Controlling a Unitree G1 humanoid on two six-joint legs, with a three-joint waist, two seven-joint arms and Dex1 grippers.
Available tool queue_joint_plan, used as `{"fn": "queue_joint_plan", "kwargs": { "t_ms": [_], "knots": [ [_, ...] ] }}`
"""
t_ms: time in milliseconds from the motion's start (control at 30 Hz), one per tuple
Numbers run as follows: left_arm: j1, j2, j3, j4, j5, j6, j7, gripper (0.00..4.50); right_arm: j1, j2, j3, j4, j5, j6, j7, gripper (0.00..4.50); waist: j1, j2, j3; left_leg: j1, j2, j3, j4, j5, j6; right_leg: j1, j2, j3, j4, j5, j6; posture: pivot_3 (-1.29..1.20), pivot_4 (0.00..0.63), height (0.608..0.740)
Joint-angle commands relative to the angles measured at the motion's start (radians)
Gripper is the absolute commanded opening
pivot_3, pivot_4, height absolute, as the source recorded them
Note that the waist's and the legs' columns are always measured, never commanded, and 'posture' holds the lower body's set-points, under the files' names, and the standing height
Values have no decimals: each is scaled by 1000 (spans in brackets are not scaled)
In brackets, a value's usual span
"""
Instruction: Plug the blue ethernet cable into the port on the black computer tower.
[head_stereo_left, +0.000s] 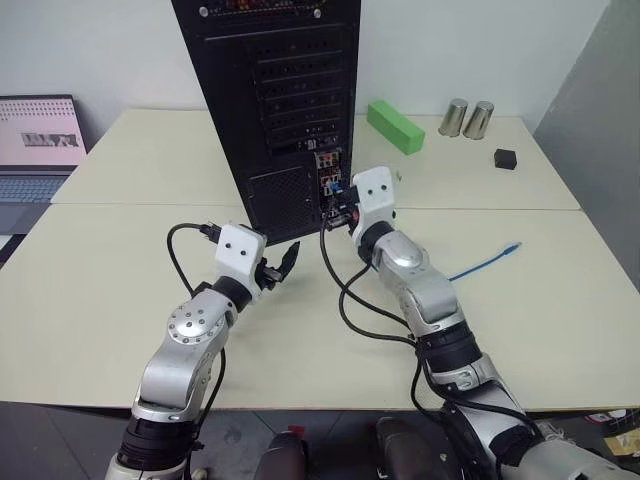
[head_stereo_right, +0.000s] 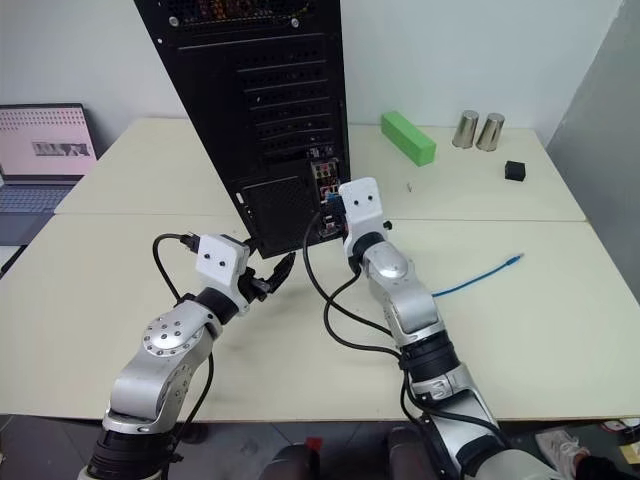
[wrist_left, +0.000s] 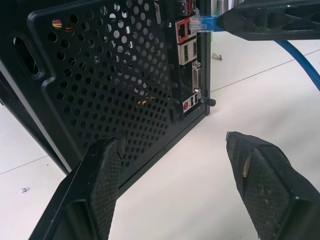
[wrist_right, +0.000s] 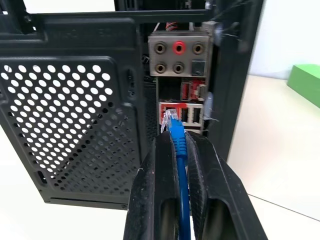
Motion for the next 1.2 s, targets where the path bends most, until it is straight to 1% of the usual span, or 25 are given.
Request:
{"fn": "queue_joint_plan", "kwargs": {
  "t_ms": [33,267,1200],
  "knots": [
    [-11,-6,4,-38,22,-18,-4,3416,-41,17,-13,-3,-13,-39,2,0,0,0,0,0,0,0,0,0,0,0,0,0,0,0,0,0,150,740],
    [-18,-16,4,-31,39,-22,-11,3416,-53,23,-23,42,-25,-60,-2,0,0,0,0,0,0,0,0,0,0,0,0,0,0,0,0,0,150,740],
    [-22,-39,9,-27,67,-22,-29,3416,-46,33,-25,91,-67,-78,-1,0,0,0,0,0,0,0,0,0,0,0,0,0,-1,0,0,0,150,740]
  ]
}}
